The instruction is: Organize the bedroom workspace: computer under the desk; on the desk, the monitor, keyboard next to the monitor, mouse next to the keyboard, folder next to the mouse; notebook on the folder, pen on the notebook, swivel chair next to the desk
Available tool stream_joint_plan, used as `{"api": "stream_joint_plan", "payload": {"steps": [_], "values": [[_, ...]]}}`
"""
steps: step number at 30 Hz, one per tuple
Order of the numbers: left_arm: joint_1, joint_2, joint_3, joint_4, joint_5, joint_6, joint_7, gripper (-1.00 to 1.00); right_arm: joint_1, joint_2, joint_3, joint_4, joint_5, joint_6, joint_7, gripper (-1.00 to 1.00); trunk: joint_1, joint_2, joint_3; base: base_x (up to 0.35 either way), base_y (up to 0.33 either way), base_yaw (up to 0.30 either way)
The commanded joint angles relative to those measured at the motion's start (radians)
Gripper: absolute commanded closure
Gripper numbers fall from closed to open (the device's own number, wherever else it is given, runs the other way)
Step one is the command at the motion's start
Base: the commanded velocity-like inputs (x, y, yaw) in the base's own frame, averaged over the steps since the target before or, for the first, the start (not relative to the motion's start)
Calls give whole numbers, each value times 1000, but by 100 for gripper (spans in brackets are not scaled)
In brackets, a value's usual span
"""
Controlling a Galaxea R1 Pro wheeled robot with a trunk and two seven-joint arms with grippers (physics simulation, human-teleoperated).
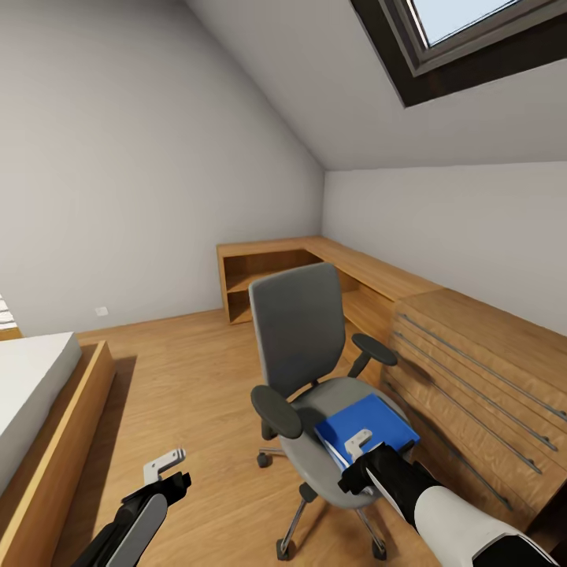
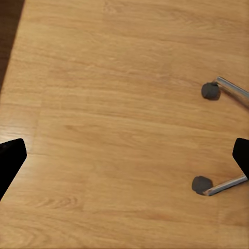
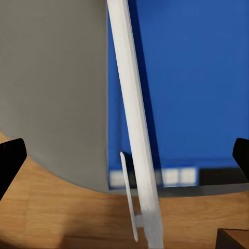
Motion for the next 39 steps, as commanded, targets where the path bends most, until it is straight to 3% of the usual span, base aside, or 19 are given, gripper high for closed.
{"api": "stream_joint_plan", "payload": {"steps": [1, 39], "values": [[-1, 1, -3, -1, 7, 1, 8, -100, 0, 0, 0, -2, 11, 5, 7, -100, 4, -8, -4, 0, 0, 0], [-1, 1, -3, -1, 11, 3, 7, -100, -1, -3, -1, -4, 12, 5, 7, -100, 4, -8, -4, 0, 0, 0]]}}
